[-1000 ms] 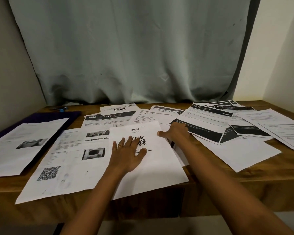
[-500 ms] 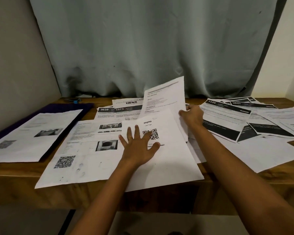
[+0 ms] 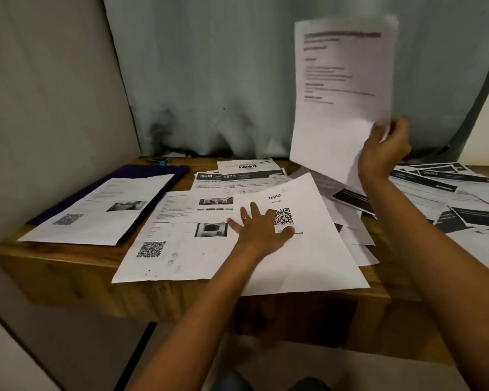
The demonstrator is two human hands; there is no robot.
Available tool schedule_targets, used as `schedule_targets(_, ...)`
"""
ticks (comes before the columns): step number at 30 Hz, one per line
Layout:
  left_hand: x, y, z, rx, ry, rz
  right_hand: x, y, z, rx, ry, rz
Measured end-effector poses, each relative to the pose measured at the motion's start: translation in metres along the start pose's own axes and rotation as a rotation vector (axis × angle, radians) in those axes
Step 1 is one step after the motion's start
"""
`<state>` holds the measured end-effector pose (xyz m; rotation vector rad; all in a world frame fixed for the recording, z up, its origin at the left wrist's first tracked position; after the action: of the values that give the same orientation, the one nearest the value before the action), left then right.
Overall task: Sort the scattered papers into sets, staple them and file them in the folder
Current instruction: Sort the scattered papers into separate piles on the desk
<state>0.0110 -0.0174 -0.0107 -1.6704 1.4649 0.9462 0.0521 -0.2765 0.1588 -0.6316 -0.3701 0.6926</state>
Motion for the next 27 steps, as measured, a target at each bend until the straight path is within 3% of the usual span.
schedule_targets(3, -0.006, 0.001, -0.003, 0.026, 0.100, -0.017, -0.014, -0.008, 0.004, 0.045, -0.066, -0.116)
schedule_targets(6, -0.023, 0.005, 0.005, 0.048, 0.260, -0.111, -0.015, -0.009, -0.004, 0.145, -0.133, -0.125)
schedule_targets(13, -0.082, 0.017, 0.068, 0.033, 0.319, -0.361, 0.031, 0.039, -0.037, 0.314, -0.011, 0.201)
schedule_targets(17, -0.110, 0.020, 0.116, -0.053, 0.201, -0.388, 0.065, 0.085, -0.041, 0.343, 0.074, 0.430)
schedule_targets(23, -0.153, 0.031, 0.175, -0.247, -0.256, -0.411, 0.111, 0.141, -0.056, 0.430, 0.163, 0.665)
schedule_targets(27, -0.145, 0.030, 0.219, -0.370, -0.210, -0.290, 0.121, 0.158, -0.063, 0.441, 0.253, 0.710)
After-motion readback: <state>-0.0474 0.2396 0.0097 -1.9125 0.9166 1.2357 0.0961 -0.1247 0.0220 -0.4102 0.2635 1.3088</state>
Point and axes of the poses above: each hand's wrist, its own y-axis away from the middle knuckle, its own x-axis out of the palm, z = x × y, the point moved 10 cm from there along -y, towards the middle knuckle, and after that the axes turned 6 degrees about y, right-handed, at the moved point
